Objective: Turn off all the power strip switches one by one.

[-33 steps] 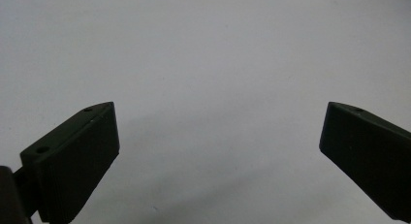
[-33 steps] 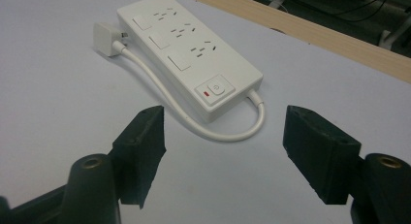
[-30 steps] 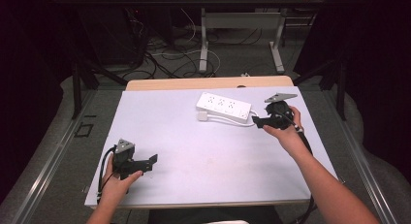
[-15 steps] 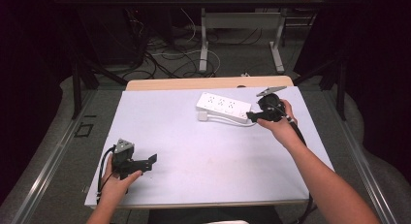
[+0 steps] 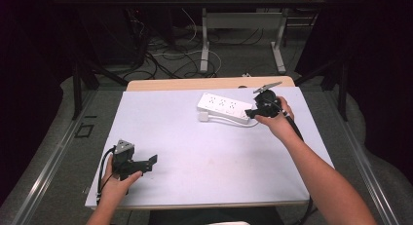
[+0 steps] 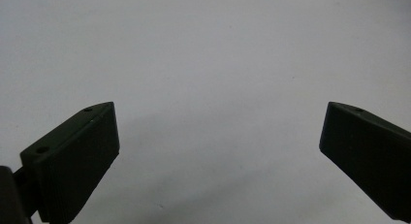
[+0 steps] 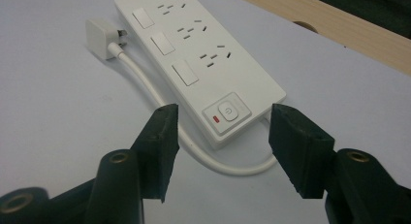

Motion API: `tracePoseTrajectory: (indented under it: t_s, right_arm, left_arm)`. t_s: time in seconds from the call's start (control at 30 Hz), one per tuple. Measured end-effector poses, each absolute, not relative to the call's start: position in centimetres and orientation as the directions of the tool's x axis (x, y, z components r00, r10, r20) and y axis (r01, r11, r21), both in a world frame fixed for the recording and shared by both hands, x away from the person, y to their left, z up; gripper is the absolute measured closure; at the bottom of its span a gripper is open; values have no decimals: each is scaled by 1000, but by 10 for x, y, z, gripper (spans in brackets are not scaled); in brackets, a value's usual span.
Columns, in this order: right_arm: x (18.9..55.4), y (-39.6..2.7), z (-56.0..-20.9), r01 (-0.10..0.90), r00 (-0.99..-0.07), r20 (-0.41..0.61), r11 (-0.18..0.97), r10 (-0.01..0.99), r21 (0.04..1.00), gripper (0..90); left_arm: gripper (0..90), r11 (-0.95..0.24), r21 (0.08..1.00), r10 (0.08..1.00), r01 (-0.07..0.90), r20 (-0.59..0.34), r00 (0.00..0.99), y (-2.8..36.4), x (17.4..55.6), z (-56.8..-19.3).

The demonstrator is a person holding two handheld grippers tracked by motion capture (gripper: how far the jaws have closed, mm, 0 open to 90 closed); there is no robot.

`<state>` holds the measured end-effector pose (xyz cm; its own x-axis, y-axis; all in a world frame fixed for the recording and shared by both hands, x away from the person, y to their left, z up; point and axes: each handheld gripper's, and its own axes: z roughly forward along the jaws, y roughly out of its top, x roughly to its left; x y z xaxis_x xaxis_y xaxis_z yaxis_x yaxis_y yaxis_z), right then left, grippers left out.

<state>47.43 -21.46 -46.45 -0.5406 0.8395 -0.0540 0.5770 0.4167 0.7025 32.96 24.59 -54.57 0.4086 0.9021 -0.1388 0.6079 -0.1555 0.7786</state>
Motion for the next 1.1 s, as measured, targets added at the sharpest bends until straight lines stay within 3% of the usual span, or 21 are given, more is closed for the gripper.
tracePoseTrajectory:
  t_s: [0.5,1.1]
  right_arm:
    - [491,-202,-479,628,-517,-1,381,856,679,608]
    - [511,-200,-498,682,-440,-22,350,898,642,781]
  left_arm:
    - [7,-160,773,900,614,-141,411,247,330,-545]
    - [7,-152,778,904,610,-140,404,249,329,-545]
